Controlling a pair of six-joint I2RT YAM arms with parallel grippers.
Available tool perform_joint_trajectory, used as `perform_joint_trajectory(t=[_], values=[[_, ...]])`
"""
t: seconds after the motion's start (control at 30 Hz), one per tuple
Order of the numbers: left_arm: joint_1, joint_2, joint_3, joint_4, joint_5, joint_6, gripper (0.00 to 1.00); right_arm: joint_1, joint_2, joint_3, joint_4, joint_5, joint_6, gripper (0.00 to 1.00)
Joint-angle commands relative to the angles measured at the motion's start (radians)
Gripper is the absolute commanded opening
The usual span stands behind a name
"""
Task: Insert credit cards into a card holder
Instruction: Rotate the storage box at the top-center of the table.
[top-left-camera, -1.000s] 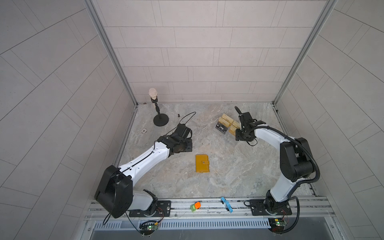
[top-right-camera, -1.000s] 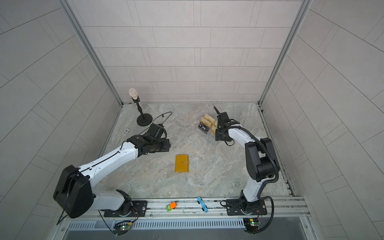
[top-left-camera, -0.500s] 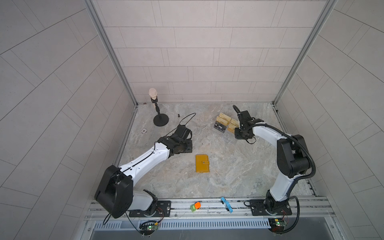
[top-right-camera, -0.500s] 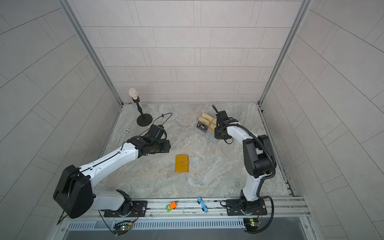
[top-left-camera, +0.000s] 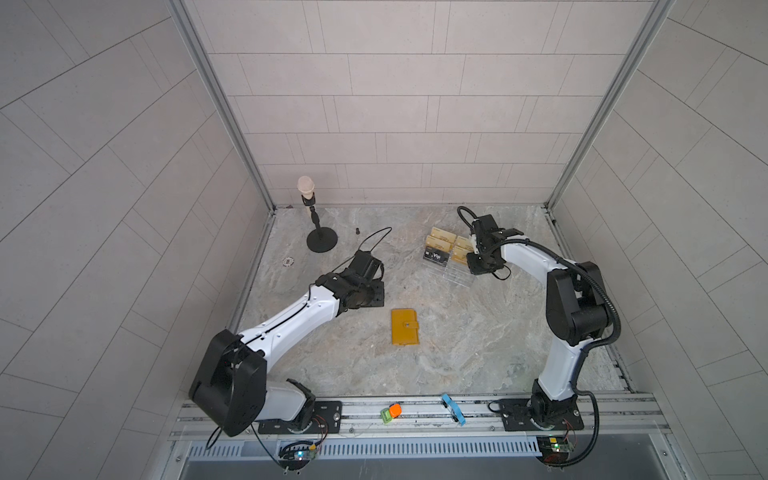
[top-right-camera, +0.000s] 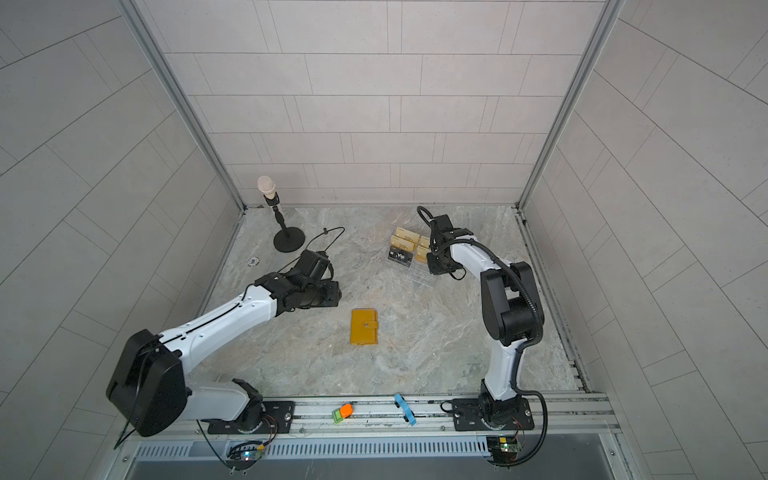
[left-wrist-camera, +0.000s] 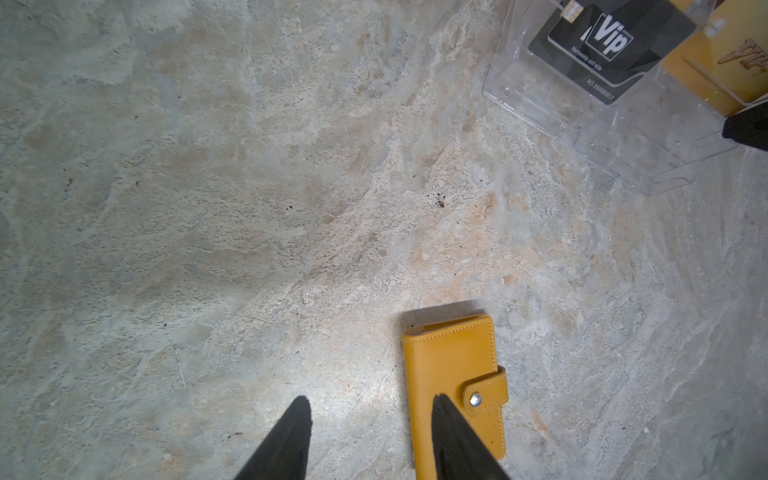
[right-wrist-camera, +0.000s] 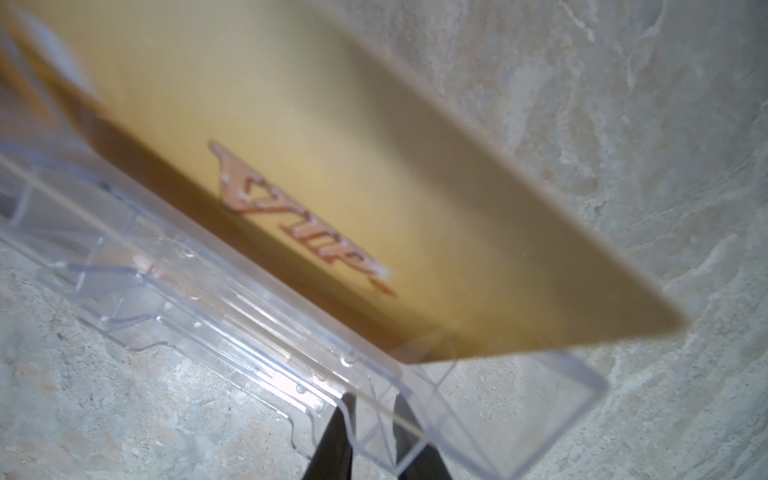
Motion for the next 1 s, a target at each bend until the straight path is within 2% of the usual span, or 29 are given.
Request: perform_joint_trajectory(t=[0.0,0.13,0.27,0.73,0.87,0.97], values=[[-0.002,-0.025,0.005,-0.032,0.001,0.013,0.51,-0.006,0.050,0.033,-0.071,-0.013,-0.112,0.24],[-0.002,-0.027,0.011,-0.043,0.005,0.016,0.51,-0.005,0.075,0.071,-0.074,-0.045,-0.179,0.30],[-0.002,-0.030,0.015,-0.052,0.011,0.016,0.51,-0.006,0.093,0.097,-0.071,-0.026,-0.242,0.32],[-0.003,-0.037,0.036,-0.075,0.023,0.022,0.51,-0.007,0.127,0.126,-0.076,0.026,-0.419,0.25],[-0.007,-0.038,0.034,-0.074,0.025,0.022,0.51,-0.008,0.156,0.188,-0.136,0.030,-0.404,0.25],[-0.011,-0.045,0.023,-0.068,0.026,0.018,0.51,-0.009,0.137,0.172,-0.117,0.010,-0.375,0.31]])
